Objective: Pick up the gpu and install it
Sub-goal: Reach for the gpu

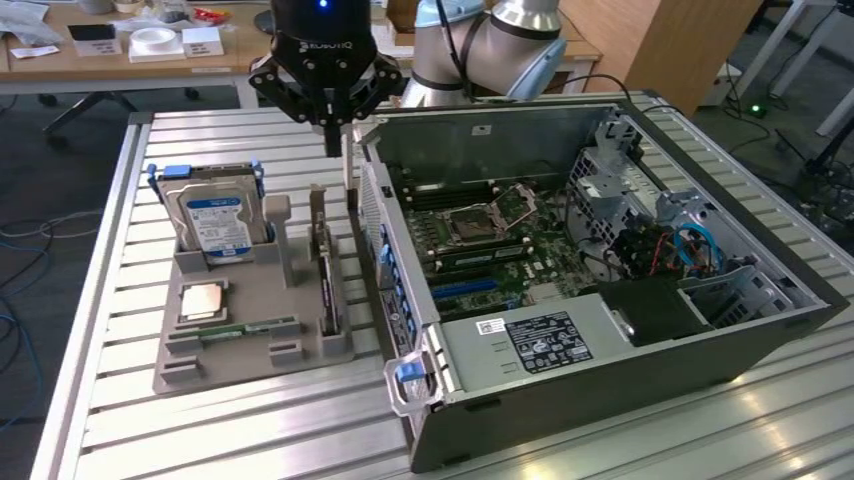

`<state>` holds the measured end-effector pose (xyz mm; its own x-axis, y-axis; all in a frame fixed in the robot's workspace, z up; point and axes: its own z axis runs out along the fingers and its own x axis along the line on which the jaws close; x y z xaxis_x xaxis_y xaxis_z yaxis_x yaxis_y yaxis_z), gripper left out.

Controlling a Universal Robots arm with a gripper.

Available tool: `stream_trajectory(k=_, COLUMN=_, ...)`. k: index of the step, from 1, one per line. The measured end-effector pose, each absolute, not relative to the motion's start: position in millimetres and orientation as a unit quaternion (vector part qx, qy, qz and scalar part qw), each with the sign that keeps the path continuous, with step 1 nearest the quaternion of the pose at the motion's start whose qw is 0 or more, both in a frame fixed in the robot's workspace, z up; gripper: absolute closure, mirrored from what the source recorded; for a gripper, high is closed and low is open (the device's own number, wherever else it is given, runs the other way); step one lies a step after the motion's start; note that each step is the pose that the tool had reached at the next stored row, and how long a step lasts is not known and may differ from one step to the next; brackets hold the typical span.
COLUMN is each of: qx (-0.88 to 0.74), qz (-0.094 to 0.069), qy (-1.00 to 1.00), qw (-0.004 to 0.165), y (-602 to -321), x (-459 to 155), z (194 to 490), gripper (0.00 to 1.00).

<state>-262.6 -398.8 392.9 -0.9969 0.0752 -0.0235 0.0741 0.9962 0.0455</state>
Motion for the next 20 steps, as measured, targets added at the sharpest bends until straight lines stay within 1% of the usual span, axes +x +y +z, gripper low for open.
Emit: stream_trajectory(k=20, qx=0.037, qz=0.022, qy=0.999, qw=0.013, y=-398.9, x=-270.8, z=392.9, gripper=0.89)
